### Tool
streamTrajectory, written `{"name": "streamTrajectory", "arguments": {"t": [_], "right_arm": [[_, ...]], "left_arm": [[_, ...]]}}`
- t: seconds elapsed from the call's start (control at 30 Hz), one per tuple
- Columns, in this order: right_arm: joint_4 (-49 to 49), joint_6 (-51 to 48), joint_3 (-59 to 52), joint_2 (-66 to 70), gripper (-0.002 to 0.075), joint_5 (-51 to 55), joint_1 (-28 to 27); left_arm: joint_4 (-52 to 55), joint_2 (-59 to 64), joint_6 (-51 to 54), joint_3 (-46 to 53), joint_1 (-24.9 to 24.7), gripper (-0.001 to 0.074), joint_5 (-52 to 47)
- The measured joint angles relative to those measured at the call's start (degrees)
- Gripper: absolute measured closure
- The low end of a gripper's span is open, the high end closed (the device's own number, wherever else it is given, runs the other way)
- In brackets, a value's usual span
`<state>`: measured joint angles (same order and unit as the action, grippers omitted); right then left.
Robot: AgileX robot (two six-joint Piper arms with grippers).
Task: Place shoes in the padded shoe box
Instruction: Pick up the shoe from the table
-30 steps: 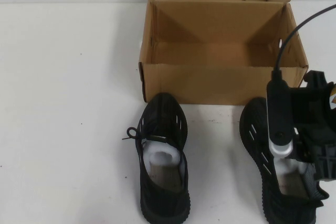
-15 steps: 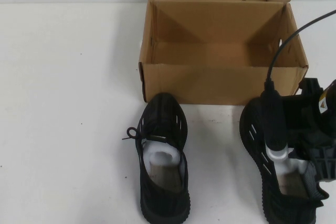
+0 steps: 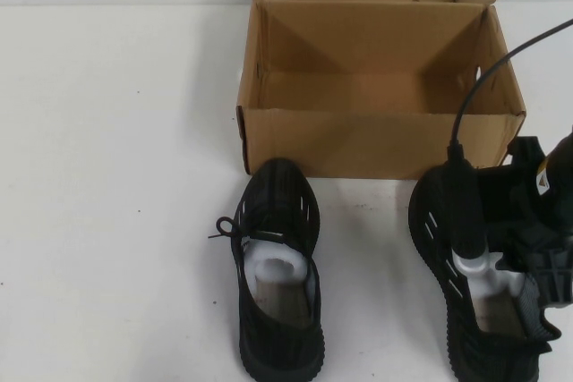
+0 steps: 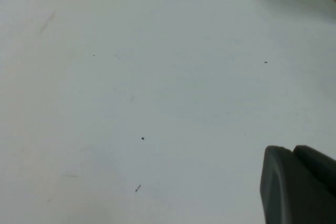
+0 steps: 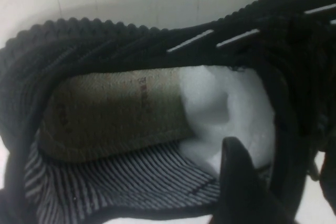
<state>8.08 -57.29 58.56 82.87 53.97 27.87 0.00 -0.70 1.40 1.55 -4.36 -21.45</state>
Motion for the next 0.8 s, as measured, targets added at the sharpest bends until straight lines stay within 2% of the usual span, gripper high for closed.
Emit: {"name": "streamTrajectory", "arguments": {"t": [0.23, 0.57, 0.8], "right_arm": [[0.2, 0.0, 0.0, 0.7, 0.0449, 0.0, 0.0], [0.4, 0.1, 0.0, 1.7, 0.065, -0.7, 0.0], [0.6, 1.4, 0.0, 1.7, 0.0718, -0.7, 0.0]], "left_arm": [[0.0, 0.0, 0.0, 0.0, 0.0, 0.0738, 0.0], [0.0, 0.0, 0.0, 0.0, 0.0, 0.0738, 0.0], [0.0, 0.0, 0.0, 0.0, 0.0, 0.0738, 0.0]]}}
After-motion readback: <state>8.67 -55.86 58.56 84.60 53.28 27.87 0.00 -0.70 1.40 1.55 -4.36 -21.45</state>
